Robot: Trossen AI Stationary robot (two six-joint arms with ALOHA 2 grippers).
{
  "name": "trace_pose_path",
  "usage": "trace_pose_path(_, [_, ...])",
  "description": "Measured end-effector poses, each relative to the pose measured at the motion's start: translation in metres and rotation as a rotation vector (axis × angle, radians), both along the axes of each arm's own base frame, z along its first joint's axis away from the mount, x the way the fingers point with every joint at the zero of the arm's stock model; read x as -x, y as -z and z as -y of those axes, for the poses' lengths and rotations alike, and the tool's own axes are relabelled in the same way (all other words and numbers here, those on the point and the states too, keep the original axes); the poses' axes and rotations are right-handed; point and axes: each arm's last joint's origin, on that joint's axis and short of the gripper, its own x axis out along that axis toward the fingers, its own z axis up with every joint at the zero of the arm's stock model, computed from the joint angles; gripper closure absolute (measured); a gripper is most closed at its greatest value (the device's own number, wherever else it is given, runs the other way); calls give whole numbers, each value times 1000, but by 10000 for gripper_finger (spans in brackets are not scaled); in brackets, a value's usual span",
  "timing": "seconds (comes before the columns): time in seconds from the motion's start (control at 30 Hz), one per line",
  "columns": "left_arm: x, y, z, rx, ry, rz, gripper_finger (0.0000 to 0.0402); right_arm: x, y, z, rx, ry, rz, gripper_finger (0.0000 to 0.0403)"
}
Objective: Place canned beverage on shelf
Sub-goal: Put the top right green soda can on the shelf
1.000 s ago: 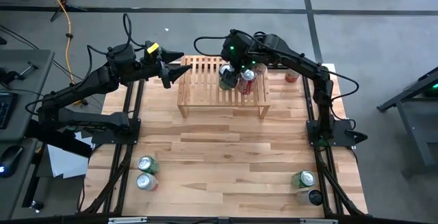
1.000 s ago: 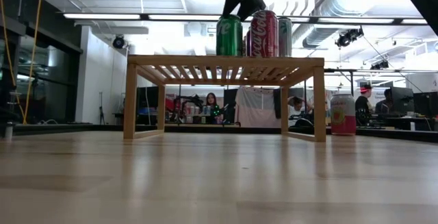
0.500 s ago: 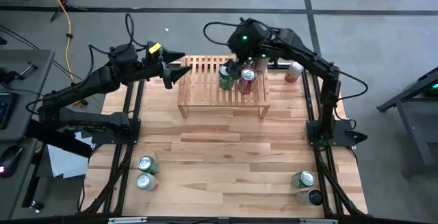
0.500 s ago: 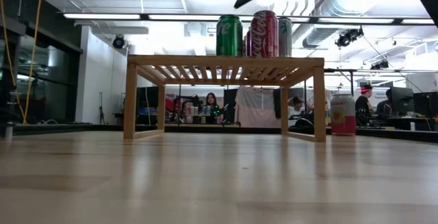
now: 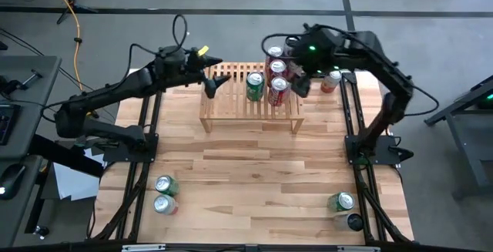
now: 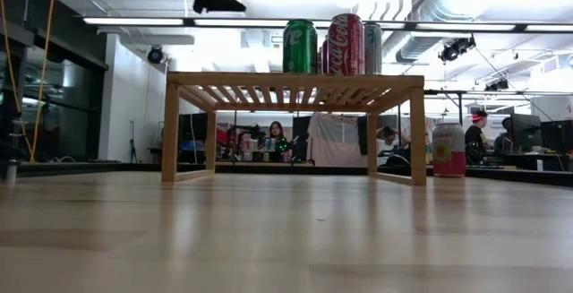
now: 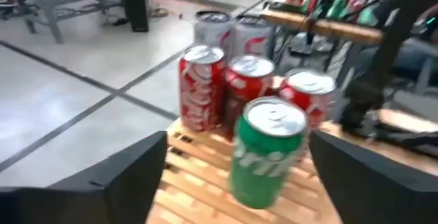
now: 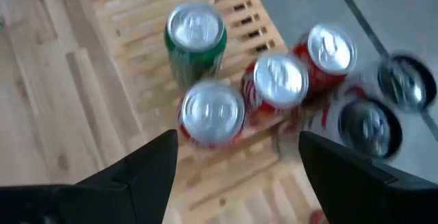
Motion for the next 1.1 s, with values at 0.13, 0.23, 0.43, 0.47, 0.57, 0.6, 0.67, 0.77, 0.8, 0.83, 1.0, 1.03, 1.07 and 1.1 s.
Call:
trace_pose_path(0.13, [-14,12,-20,-12,-32,-64,171,32,-3,-17,-8,47,20,116])
trace_pose_path(0.23, [-25,28,-38,6,-60,-102,298,55,5,-28,5,130,15,116])
trace_pose_path(0.43, [-48,55,-64,82,20,-62,381,92,26,-45,-31,236,170,116])
trace_pose_path(0.47, [-51,58,-67,100,49,-50,386,95,30,-47,-43,246,202,116])
trace_pose_path(0.57, [-58,68,-72,144,145,-36,399,106,41,-51,-75,270,285,116])
trace_pose_path(0.6, [-60,71,-73,159,171,-39,397,109,44,-52,-84,276,306,116])
trace_pose_path(0.67, [-62,76,-74,179,206,-46,399,112,51,-54,-99,285,338,116])
trace_pose_path(0.77, [-66,81,-75,187,215,-54,400,115,58,-55,-113,294,364,116])
trace_pose_path(0.8, [-67,83,-75,184,221,-58,401,115,60,-55,-118,300,375,116])
trace_pose_path(0.83, [-69,85,-74,187,225,-63,401,115,62,-55,-120,301,379,116])
trace_pose_path(1.0, [-73,90,-70,217,236,-76,401,112,66,-55,-123,299,373,116])
trace_pose_path(1.03, [-74,89,-68,222,240,-73,401,112,66,-55,-125,297,374,116])
trace_pose_path(1.07, [-75,89,-67,225,244,-72,401,111,66,-55,-128,295,373,116])
trace_pose_path(1.1, [-77,89,-64,227,251,-72,401,111,66,-55,-131,293,371,116])
